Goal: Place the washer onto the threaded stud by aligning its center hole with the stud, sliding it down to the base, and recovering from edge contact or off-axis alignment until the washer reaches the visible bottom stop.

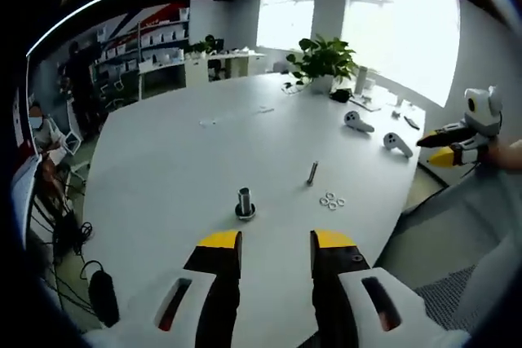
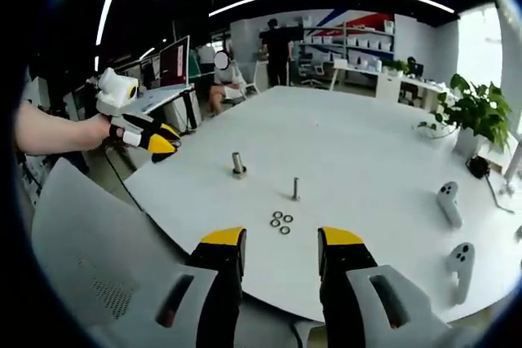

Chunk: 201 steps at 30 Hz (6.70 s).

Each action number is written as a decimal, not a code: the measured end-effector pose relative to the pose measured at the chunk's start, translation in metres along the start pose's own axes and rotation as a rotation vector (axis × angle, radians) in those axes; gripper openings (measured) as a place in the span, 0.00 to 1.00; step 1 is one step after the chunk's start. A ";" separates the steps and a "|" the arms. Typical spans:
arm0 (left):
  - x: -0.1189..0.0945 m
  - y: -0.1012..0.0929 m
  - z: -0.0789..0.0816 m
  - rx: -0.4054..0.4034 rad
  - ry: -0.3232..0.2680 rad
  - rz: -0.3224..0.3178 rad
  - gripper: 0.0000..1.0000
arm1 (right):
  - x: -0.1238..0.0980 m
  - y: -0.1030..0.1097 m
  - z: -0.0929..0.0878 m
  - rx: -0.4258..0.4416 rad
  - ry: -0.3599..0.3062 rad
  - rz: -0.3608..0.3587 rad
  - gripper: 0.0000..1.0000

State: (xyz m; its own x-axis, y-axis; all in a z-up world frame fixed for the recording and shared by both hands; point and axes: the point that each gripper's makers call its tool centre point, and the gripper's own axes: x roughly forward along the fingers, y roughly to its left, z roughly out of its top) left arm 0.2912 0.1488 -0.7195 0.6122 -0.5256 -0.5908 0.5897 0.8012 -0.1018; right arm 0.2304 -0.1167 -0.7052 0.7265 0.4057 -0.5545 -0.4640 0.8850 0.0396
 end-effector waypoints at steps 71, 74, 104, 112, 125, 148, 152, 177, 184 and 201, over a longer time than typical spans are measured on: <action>-0.070 -0.072 -0.006 0.006 -0.119 -0.096 0.32 | 0.000 -0.001 -0.003 -0.032 0.034 -0.022 0.39; -0.070 -0.073 -0.007 0.020 -0.116 -0.095 0.32 | 0.002 -0.002 -0.004 -0.041 0.051 -0.023 0.39; -0.069 -0.069 -0.012 0.043 -0.096 -0.063 0.31 | 0.057 -0.007 -0.009 -0.118 0.223 0.115 0.36; -0.069 -0.067 -0.014 0.056 -0.089 -0.050 0.31 | 0.074 -0.011 -0.019 -0.131 0.274 0.136 0.36; -0.069 -0.065 -0.016 0.050 -0.080 -0.044 0.31 | 0.105 -0.009 -0.039 -0.145 0.355 0.178 0.35; -0.069 -0.063 -0.017 0.035 -0.074 -0.040 0.30 | 0.142 -0.006 -0.073 -0.233 0.536 0.240 0.34; -0.069 -0.063 -0.017 0.034 -0.077 -0.039 0.29 | 0.145 -0.002 -0.076 -0.238 0.552 0.253 0.31; -0.070 -0.059 -0.017 0.027 -0.077 -0.034 0.29 | 0.167 0.002 -0.086 -0.332 0.637 0.282 0.28; -0.070 -0.058 -0.018 0.027 -0.075 -0.031 0.28 | 0.170 0.003 -0.091 -0.400 0.657 0.297 0.27; -0.069 -0.058 -0.020 0.028 -0.064 -0.030 0.28 | 0.171 0.004 -0.091 -0.544 0.737 0.318 0.23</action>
State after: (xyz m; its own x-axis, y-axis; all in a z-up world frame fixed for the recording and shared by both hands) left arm 0.2042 0.1447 -0.6887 0.6259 -0.5675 -0.5350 0.6225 0.7768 -0.0958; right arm 0.3069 -0.0646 -0.8758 0.1128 0.1992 -0.9734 -0.8896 0.4566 -0.0096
